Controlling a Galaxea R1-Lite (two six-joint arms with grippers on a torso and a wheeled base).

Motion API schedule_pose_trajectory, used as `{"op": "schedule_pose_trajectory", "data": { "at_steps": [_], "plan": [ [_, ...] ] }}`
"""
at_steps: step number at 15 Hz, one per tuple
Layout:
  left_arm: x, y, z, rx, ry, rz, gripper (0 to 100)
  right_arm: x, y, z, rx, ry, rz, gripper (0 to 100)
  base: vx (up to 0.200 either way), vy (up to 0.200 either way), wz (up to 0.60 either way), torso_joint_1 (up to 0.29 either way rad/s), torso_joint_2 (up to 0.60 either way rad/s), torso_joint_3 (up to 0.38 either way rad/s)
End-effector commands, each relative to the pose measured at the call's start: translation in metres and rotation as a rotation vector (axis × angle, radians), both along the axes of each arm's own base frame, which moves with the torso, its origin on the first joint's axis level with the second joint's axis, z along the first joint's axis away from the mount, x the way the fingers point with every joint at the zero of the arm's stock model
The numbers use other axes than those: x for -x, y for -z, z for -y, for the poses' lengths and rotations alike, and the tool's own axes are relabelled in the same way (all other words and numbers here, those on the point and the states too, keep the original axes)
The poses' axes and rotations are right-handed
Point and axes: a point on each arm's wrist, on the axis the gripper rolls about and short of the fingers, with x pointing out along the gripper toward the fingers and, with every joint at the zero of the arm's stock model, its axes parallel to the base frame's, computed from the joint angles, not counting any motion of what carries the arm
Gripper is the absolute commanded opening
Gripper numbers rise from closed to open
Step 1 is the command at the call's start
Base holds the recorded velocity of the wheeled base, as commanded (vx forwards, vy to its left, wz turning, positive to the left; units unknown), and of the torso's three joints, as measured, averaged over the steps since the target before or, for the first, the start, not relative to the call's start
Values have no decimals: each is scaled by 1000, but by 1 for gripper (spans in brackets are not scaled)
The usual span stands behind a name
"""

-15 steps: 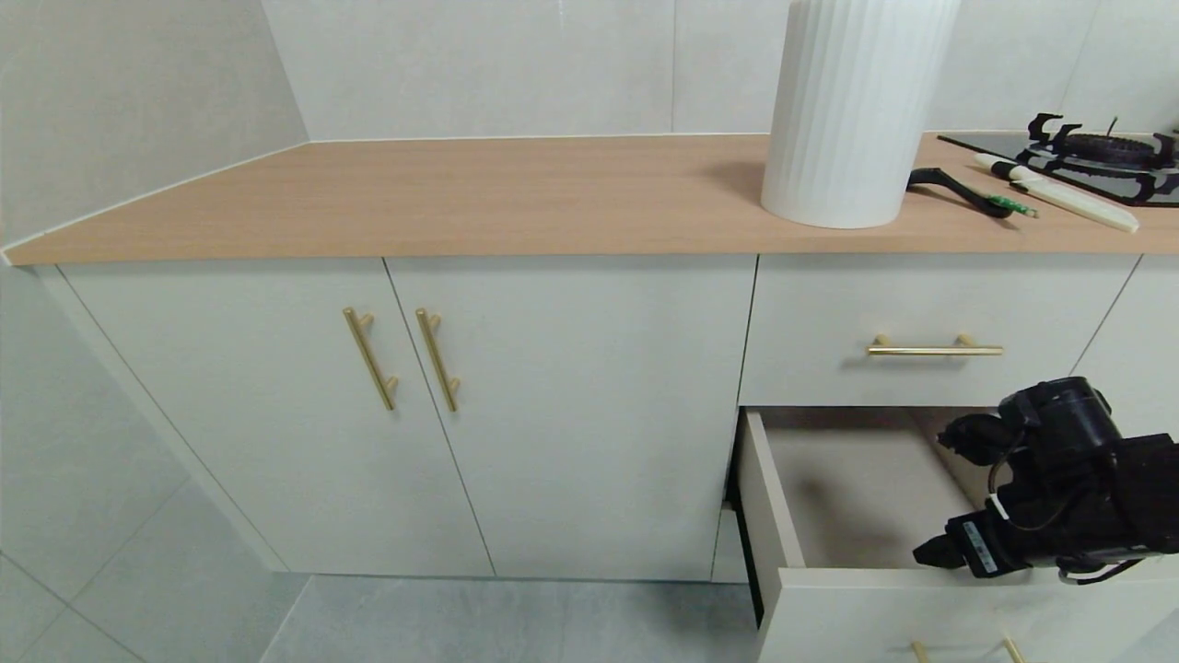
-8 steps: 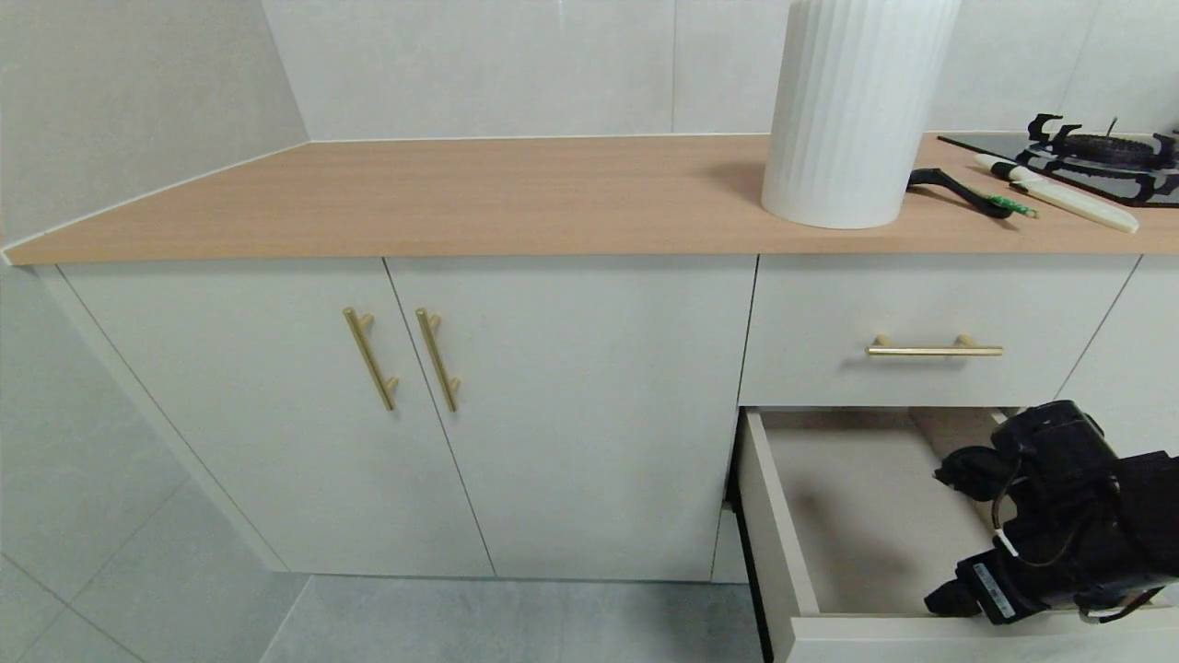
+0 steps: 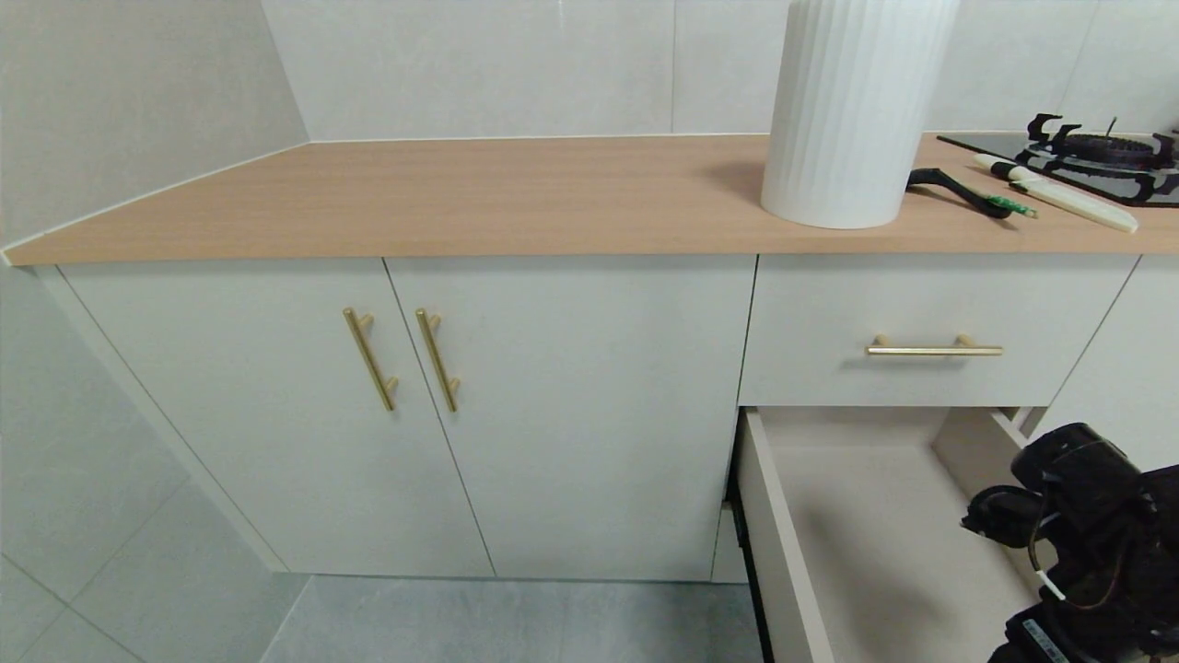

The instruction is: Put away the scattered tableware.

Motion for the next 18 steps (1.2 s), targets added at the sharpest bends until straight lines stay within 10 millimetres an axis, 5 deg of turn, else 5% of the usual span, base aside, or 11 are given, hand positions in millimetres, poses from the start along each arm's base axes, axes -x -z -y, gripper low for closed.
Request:
{"op": "schedule_pose_trajectory", "data": {
  "at_steps": [1, 8, 18],
  "plan": [
    [0, 0, 0, 0, -1, -2, 100, -3, -13, 0, -14, 10, 67, 100, 0, 0, 0, 0, 0, 0],
    [0, 0, 0, 0, -1, -2, 100, 48, -115, 10, -235, 103, 555, 100, 0, 0, 0, 0, 0, 0],
    [0, 0, 0, 0, -1, -2, 100, 53, -126, 14, -240, 104, 648, 100, 0, 0, 0, 8, -29, -18]
  ]
}}
